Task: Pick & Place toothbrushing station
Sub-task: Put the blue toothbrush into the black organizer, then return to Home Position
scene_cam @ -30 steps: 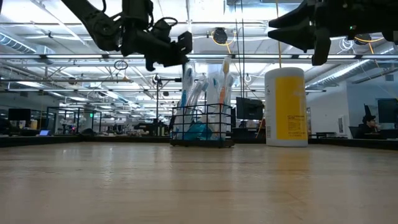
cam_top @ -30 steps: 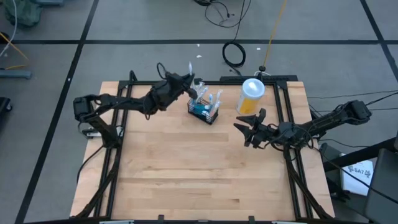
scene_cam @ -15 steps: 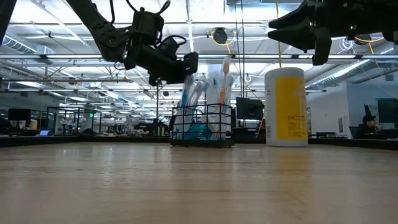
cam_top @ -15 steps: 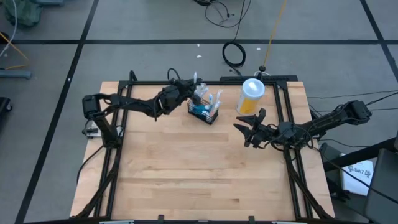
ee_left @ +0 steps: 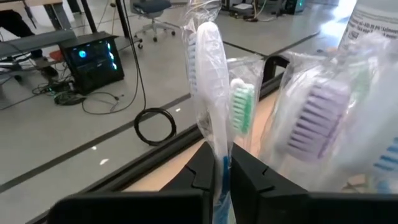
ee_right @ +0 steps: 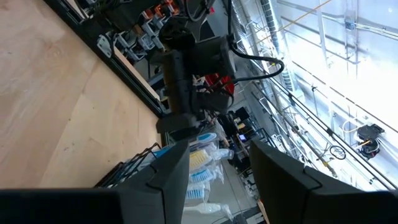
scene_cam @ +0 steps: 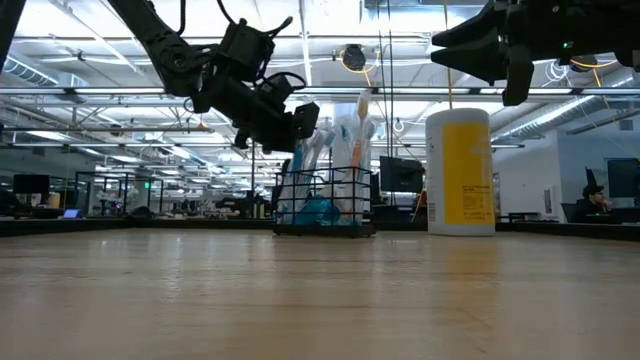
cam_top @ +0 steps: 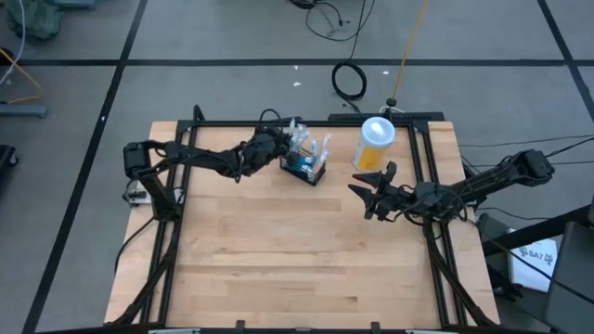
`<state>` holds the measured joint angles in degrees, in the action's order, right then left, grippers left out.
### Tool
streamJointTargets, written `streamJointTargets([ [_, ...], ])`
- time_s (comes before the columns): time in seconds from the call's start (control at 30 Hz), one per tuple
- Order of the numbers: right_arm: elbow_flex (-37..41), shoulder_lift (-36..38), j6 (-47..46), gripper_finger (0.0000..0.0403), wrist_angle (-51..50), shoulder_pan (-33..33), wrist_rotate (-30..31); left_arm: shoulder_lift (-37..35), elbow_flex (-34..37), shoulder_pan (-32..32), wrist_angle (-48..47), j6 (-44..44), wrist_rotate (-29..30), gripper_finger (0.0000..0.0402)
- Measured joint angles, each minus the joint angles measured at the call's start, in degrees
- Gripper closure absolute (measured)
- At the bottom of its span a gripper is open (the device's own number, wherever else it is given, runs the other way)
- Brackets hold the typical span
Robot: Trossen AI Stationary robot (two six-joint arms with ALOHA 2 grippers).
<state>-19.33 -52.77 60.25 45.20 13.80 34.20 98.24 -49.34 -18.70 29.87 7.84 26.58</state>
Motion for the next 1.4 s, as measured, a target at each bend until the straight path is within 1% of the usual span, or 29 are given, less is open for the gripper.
streamJointTargets([
  [0.3, 0.0, -0.01, 0.0, 0.0243, -0.01, 0.0, 0.0, 0.0, 0.0, 0.04, -1.23, 1.68, -0.51, 0.0376],
  [0.4, 0.0, 0.0, -0.01, 0.0243, -0.01, 0.0, 0.0, 0.0, 0.0, 0.13, -1.28, 1.56, -0.56, 0.0351],
  [0.5, 0.0, -0.02, -0.51, 0.0243, -0.08, 0.0, 0.0, -0.06, 0.07, 0.34, -1.58, 1.41, -0.34, 0.0313],
  [0.63, 0.0, -0.01, -3.7, 0.0243, -0.06, 0.0, 0.0, -2.53, 0.13, 1.39, -4.81, 0.85, 0.89, 0.0265],
  [0.73, 0.0, -0.01, -3.7, 0.0243, 0.07, 0.0, 0.08, -6.6, 0.22, 2.46, -10.72, 0.87, 2.81, 0.0241],
  [0.83, 0.0, 0.0, -4.68, 0.0243, -0.19, 0.0, 0.31, -11.9, 0.22, 3.72, -17.37, 0.89, 3.25, 0.0229],
  [0.97, 0.0, -0.02, -5.95, 0.0246, -0.23, -0.85, 0.17, -19.16, 0.22, 5.89, -24.59, 0.88, 3.18, 0.0231],
  [1.07, 0.0, -0.03, -12.03, 0.0256, 1.48, -2.35, 0.22, -25.4, 0.17, 7.34, -28.16, 0.89, 3.21, 0.0239],
  [1.13, -0.01, -0.02, -17.84, 0.0266, 4.09, -3.42, 0.22, -29.64, 0.17, 8.42, -29.07, 0.51, 3.29, 0.0246],
  [1.23, -1.05, 0.13, -25.03, 0.0286, 4.71, -4.92, 0.2, -35.77, 0.17, 10.31, -30.55, -5.96, 2.76, 0.0257],
  [1.3, -1.5, 0.6, -26.8, 0.0305, 4.25, -5.38, -0.06, -39.91, 0.17, 11.52, -31.71, -10.58, 1.43, 0.0268],
  [1.4, -1.7, 2.14, -26.78, 0.0347, 1.67, -5.46, -1.4, -46.72, 0.15, 12.81, -36.36, -13.78, -0.46, 0.0288],
])
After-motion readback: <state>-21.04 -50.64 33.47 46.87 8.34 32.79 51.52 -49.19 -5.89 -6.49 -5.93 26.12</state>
